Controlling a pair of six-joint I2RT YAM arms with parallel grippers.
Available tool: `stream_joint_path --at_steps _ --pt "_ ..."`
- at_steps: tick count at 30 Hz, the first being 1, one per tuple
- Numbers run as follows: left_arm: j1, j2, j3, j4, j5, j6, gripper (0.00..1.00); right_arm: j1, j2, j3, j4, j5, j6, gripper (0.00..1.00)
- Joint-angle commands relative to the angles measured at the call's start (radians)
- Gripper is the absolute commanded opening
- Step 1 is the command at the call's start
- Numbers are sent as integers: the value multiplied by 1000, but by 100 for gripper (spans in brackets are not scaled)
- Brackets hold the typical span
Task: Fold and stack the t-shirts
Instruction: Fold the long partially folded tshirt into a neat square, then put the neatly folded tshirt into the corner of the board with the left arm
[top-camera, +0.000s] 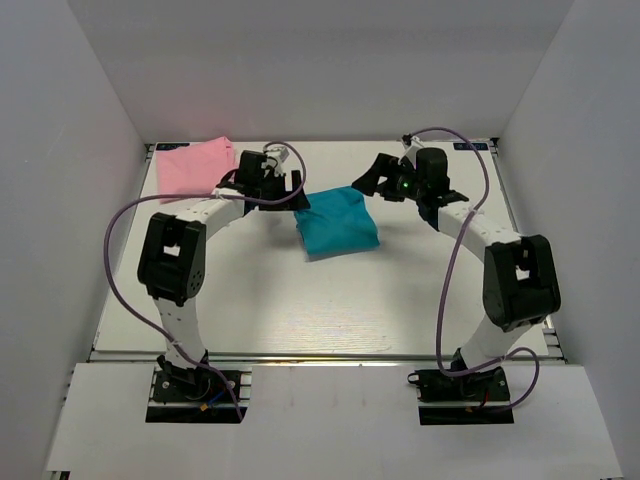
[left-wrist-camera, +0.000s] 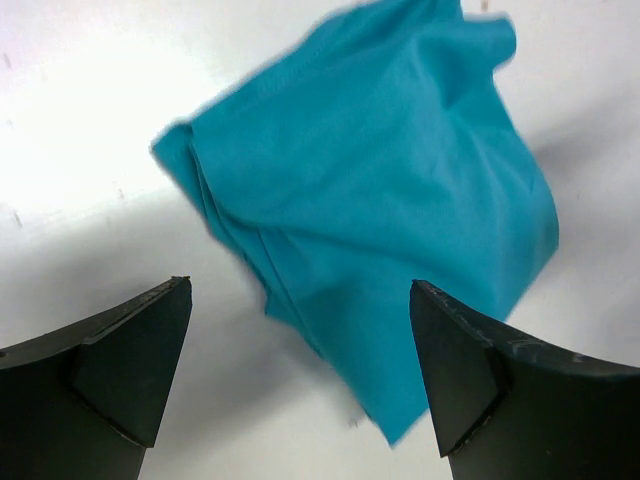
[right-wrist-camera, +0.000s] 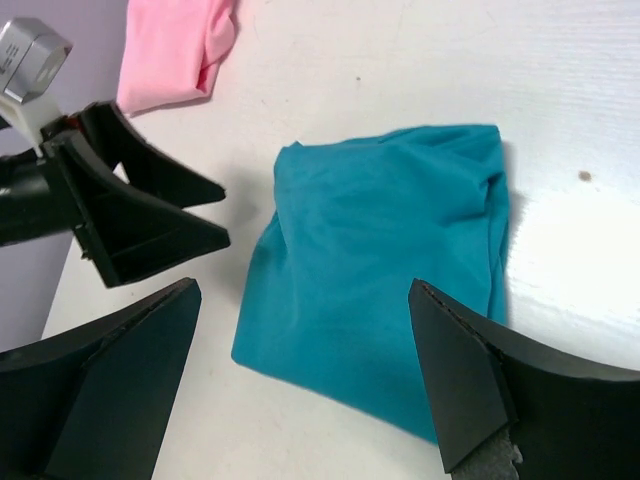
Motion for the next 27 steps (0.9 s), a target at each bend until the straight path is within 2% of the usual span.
stream_joint_path --at_steps 1,6,12,14,17,18,20,21,27 --pt "-17 -89 -91 -39 -38 -45 100 1 -74 -54 -64 59 -42 90" --pt "-26 -92 -157 30 -58 -126 100 1 -166 -108 -107 114 -45 90" --pt "-54 31 -136 115 -41 -171 100 1 -262 -169 -136 154 -40 90" --pt "-63 58 -122 129 -41 -171 96 1 -290 -182 -150 175 -45 90" --pt "-72 126 -76 104 -79 -171 80 0 -338 -204 -176 209 -46 90" --pt "-85 143 -67 104 -107 -159 70 0 -356 -211 -176 215 -46 90" --pt "-100 195 -32 80 -116 -143 58 3 -378 -235 -180 246 -46 90" --pt "-111 212 -18 69 -116 -131 46 1 -394 -238 -183 252 -43 90" --pt "-134 244 -18 58 -137 -120 10 0 -467 -284 -216 313 -42 90"
